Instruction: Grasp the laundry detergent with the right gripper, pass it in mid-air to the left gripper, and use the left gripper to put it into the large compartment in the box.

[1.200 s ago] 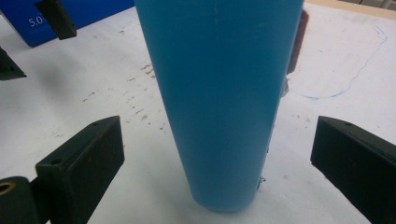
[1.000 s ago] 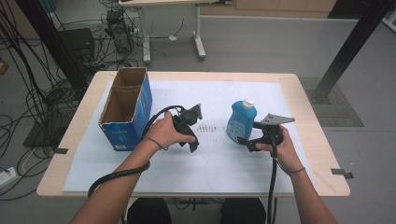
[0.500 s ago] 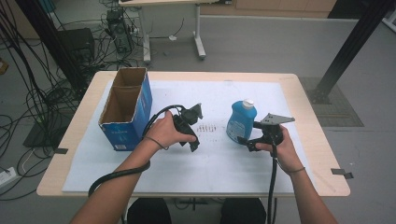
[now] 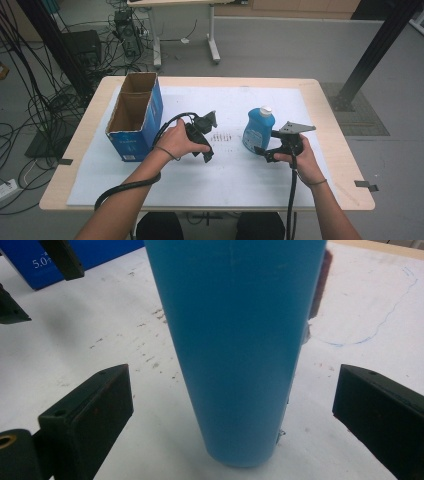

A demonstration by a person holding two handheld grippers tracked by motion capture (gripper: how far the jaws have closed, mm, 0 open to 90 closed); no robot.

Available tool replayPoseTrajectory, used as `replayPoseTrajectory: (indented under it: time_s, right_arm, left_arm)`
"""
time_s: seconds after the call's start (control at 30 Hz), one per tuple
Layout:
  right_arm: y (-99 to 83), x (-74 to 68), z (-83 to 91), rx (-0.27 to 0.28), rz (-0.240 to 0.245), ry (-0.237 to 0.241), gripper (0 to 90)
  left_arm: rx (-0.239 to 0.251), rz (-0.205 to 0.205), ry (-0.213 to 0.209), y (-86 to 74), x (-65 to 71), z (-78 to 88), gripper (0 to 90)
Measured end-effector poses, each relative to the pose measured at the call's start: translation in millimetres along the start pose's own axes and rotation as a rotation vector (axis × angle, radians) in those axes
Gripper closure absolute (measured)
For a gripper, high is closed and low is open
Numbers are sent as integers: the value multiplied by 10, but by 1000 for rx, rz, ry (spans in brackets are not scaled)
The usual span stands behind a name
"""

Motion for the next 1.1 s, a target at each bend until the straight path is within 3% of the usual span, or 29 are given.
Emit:
replayPoseTrajectory:
  time_s: [1.1]
  right_arm:
    - [1,-10,7,3,-3,-5,27]
  left_arm:
    - [-1,1,1,-15,7,-2,99]
Point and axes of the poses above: each handheld gripper's, and its own axes: z roughly backward along the jaws, y roughly out of its top, x roughly to its right, the point moved 5 cm from there along -z, roughly forward along the jaws
